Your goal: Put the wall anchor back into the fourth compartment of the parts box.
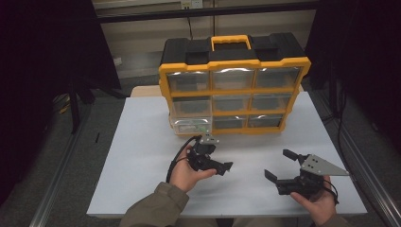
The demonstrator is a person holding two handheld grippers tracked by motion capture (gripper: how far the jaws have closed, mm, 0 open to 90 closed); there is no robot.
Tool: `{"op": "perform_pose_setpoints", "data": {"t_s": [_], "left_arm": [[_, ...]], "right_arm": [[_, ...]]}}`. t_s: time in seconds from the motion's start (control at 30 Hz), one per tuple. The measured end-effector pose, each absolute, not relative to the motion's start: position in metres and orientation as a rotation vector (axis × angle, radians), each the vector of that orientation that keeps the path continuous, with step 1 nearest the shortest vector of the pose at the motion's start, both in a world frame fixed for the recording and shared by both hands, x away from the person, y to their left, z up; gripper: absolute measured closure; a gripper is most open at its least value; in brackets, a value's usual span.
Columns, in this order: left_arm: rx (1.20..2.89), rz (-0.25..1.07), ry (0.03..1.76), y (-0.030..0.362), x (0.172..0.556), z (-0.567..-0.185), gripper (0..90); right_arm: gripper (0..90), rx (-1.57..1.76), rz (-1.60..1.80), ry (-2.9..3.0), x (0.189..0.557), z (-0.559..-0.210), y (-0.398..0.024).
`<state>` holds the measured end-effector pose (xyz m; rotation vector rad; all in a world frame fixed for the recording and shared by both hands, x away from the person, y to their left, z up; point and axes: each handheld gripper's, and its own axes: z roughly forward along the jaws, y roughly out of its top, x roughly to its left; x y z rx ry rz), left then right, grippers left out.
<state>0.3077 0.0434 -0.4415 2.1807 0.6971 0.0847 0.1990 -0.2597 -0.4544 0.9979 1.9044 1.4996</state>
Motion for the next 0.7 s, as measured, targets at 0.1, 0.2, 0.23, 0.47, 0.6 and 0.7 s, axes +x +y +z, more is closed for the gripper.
{"op": "perform_pose_setpoints", "data": {"t_s": [0.1, 0.2, 0.23, 0.47, 0.6, 0.7], "left_arm": [[2.192, 0.086, 0.703, 0.044, 0.307, -0.447, 11.3], [2.190, 0.086, 0.711, 0.044, 0.307, -0.452, 9.9], [2.175, 0.085, 0.716, 0.044, 0.306, -0.455, 9.4], [2.193, 0.082, 0.709, 0.042, 0.307, -0.464, 6.1], [2.194, 0.077, 0.723, 0.040, 0.307, -0.469, 3.7], [2.187, 0.076, 0.730, 0.039, 0.307, -0.473, 2.8]], "right_arm": [[2.5, 0.997, 1.498, 1.904, 0.199, -0.454, -0.260], [2.5, 0.998, 1.498, 1.903, 0.199, -0.454, -0.260], [2.5, 0.998, 1.499, 1.904, 0.199, -0.454, -0.260], [2.6, 1.002, 1.494, 1.906, 0.199, -0.454, -0.260], [2.6, 0.999, 1.497, 1.904, 0.199, -0.454, -0.260], [2.6, 0.999, 1.497, 1.904, 0.199, -0.454, -0.260]]}}
